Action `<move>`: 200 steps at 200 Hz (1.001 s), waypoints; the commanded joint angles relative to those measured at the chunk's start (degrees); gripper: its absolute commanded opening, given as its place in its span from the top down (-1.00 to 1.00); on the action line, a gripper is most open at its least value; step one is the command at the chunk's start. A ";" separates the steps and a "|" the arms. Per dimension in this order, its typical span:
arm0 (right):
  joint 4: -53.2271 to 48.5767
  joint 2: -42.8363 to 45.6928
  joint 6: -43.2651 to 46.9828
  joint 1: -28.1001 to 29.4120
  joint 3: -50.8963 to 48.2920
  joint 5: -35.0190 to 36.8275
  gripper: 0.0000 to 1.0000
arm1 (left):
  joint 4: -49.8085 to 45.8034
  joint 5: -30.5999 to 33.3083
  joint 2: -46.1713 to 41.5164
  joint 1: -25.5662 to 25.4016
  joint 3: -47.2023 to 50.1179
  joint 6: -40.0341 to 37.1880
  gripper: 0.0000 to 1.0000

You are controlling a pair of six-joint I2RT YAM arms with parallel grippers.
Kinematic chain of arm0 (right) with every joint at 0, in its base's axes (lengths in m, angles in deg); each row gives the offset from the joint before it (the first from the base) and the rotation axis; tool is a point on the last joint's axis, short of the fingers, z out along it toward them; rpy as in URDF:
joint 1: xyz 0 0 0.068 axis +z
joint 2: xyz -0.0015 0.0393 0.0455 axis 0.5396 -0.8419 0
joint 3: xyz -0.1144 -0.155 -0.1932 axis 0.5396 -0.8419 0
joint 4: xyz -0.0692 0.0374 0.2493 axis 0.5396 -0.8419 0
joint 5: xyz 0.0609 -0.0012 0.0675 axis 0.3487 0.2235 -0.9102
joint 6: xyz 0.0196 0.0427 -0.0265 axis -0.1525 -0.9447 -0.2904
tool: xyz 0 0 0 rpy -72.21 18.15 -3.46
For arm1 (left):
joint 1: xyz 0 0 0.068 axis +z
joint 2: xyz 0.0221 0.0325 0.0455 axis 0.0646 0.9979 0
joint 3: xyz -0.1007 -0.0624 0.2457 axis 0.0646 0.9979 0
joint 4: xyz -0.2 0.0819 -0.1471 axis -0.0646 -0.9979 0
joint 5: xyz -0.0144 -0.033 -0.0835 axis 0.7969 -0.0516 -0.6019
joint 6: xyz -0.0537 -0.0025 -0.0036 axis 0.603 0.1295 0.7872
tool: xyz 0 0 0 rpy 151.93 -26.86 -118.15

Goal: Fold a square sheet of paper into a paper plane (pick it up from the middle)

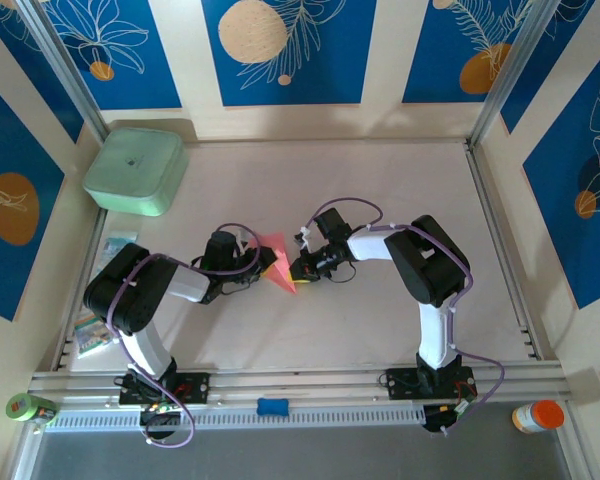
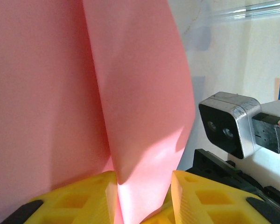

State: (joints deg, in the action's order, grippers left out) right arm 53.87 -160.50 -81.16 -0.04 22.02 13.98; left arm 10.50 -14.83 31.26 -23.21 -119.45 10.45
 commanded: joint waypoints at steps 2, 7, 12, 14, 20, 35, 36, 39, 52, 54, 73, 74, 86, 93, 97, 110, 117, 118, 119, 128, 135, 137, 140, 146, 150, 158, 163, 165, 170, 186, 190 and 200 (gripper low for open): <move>-3.56 -1.05 -1.00 0.34 1.59 0.01 0.99 | -0.79 1.82 1.33 -0.50 1.17 -0.26 0.26; -3.68 -1.20 -1.05 0.46 1.76 -0.04 0.99 | -0.80 1.84 1.33 -0.54 1.19 -0.22 0.26; -3.70 -1.27 -1.20 0.44 1.86 0.00 0.99 | -0.80 1.99 1.31 -0.56 1.26 -0.25 0.26; -3.67 -1.26 -1.21 0.49 1.87 -0.04 0.99 | -0.80 2.01 1.30 -0.67 1.28 -0.23 0.26; -3.61 -1.15 -1.30 0.58 1.80 -0.08 0.99 | -0.87 2.14 1.21 -0.68 1.31 -0.24 0.26; -3.39 -1.09 -1.49 0.68 1.87 -0.53 0.97 | -0.89 2.36 1.12 -0.77 1.46 -0.28 0.26; -3.37 -1.11 -1.53 0.64 1.87 -0.55 0.97 | -0.89 2.36 1.09 -0.77 1.46 -0.28 0.26; -3.28 -1.06 -1.51 0.68 1.87 -0.65 0.96 | -0.93 2.43 1.10 -0.77 1.49 -0.28 0.25; -3.26 -0.97 -1.50 0.69 2.04 -0.79 0.93 | -1.06 2.53 0.98 -0.86 1.54 -0.30 0.25; -3.26 -1.01 -1.55 0.69 2.09 -0.89 0.93 | -1.06 2.54 0.98 -0.86 1.54 -0.33 0.25; -3.53 -0.95 -1.40 0.73 2.28 -1.06 0.88 | -1.24 2.76 0.90 -0.95 1.52 -0.32 0.25; -3.57 -0.96 -1.40 0.76 2.29 -1.03 0.88 | -1.28 2.78 0.90 -0.95 1.53 -0.30 0.25; -3.45 -0.88 -1.39 0.78 2.31 -1.42 0.88 | -1.24 2.89 0.81 -0.95 1.55 -0.28 0.25; -3.46 -1.04 -1.35 0.78 2.32 -1.62 0.88 | -1.24 2.91 0.85 -0.98 1.55 -0.27 0.25; -3.56 -1.05 -1.31 0.78 2.38 -1.68 0.88 | -1.24 2.95 0.76 -0.98 1.55 -0.27 0.25; -3.69 -1.18 -1.15 0.82 2.47 -1.68 0.88 | -1.28 2.98 0.63 -1.03 1.59 -0.12 0.24; -3.86 -1.33 -0.96 0.98 2.56 -1.71 0.87 | -1.39 3.06 0.55 -1.03 1.54 -0.11 0.24; -3.91 -1.36 -1.00 0.97 2.61 -1.71 0.87 | -1.41 3.11 0.50 -1.03 1.54 -0.15 0.24; -3.93 -1.38 -0.98 1.00 2.63 -1.71 0.87 | -1.41 3.13 0.48 -1.03 1.59 -0.17 0.24; -4.13 -1.45 -0.79 1.12 2.70 -1.68 0.88 | -1.50 3.31 0.42 -1.12 1.71 -0.10 0.24; -4.29 -1.49 -0.55 1.19 2.82 -1.40 0.87 | -1.43 3.41 0.30 -1.12 1.72 0.07 0.23; -4.37 -1.53 -0.52 1.19 2.87 -1.37 0.87 | -1.49 3.42 0.22 -1.12 1.74 0.03 0.23; -4.48 -1.60 -0.45 1.23 2.96 -1.19 0.88 | -1.50 3.41 0.19 -1.12 1.72 0.05 0.23; -4.72 -1.81 -0.30 1.35 3.16 -0.91 0.87 | -1.59 3.33 0.11 -1.12 1.65 -0.01 0.23; -4.95 -1.84 -0.20 1.43 3.31 -0.73 0.87 | -1.59 3.33 -0.01 -1.12 1.63 0.13 0.22; -5.32 -2.18 -0.07 1.48 3.48 -0.34 0.88 | -1.53 3.26 -0.28 -1.12 1.55 0.29 0.21; -5.62 -2.40 0.01 1.49 3.68 0.04 0.89 | -1.44 3.16 -0.54 -1.12 1.46 0.36 0.20; -5.73 -2.51 0.06 1.48 3.75 0.22 0.89 | -1.42 3.09 -0.68 -1.12 1.39 0.34 0.20; -6.09 -2.75 0.17 1.55 3.87 0.62 0.90 | -1.56 3.07 -1.04 -1.12 1.30 0.42 0.19; -7.40 -3.21 0.67 1.62 4.07 2.17 0.91 | -2.63 3.16 -2.82 -1.04 0.78 0.28 0.18; -7.53 -3.25 0.74 1.57 4.00 2.38 0.91 | -3.04 3.22 -3.38 -1.03 0.65 0.10 0.18; -7.81 -3.31 0.68 1.56 3.68 3.16 0.92 | -4.57 3.31 -4.68 -0.96 0.00 -0.49 0.17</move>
State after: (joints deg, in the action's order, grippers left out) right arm 49.41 -162.14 -81.53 1.10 25.34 14.53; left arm 9.96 -12.80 29.88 -23.95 -119.17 10.67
